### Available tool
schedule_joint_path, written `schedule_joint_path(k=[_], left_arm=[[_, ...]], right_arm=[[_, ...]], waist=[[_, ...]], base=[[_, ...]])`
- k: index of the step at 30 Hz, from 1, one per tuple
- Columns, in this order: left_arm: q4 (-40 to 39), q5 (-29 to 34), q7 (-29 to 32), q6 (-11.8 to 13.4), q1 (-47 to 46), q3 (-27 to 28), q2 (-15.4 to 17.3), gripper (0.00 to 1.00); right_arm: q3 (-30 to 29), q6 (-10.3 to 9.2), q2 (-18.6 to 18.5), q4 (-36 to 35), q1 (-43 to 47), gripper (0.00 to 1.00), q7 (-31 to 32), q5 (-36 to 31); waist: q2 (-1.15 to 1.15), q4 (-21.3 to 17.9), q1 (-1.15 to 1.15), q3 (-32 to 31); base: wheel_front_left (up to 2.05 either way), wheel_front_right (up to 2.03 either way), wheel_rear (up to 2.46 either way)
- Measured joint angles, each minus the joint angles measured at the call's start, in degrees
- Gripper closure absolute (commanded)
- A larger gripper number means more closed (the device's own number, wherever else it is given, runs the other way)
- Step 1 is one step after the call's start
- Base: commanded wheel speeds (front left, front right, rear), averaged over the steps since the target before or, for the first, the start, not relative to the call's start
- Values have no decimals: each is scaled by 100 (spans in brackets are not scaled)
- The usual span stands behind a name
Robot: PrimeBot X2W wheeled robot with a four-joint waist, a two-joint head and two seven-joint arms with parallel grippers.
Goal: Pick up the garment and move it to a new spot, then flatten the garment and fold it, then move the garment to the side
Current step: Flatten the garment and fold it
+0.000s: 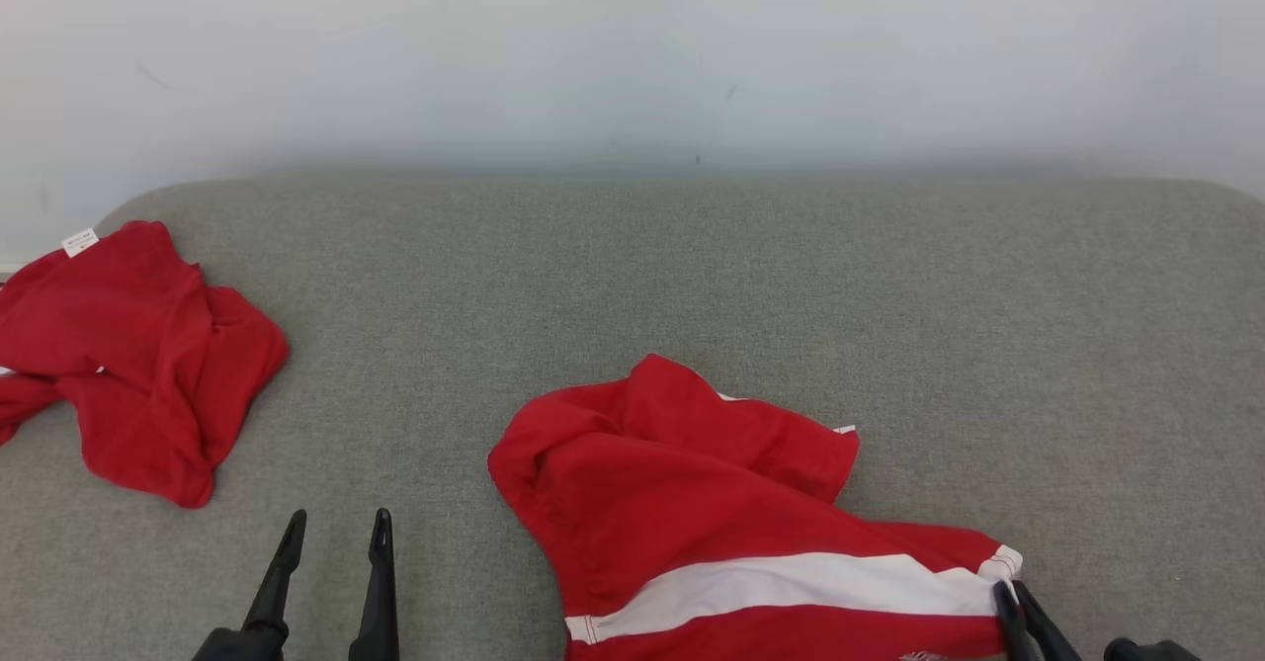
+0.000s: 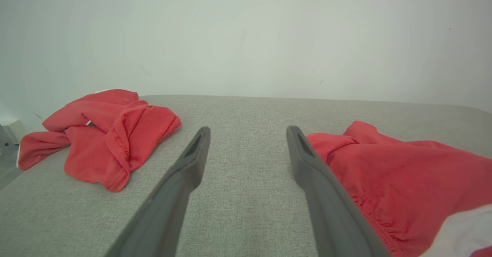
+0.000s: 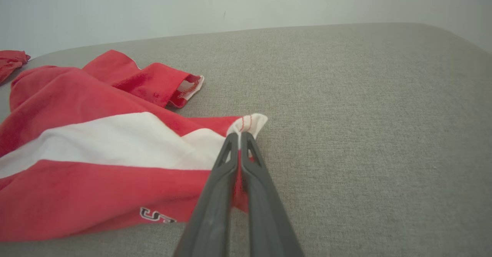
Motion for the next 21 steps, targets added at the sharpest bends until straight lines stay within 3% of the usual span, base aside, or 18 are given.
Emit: schedule_joint_path(k=[21], left_arm=[[-64,48,0,-26,267,76,112,0]], right_arm=[[-624,0,571,-862,231,0,-263,-483]], waist=[[0,3,1,-368]], base=[[0,0,0]])
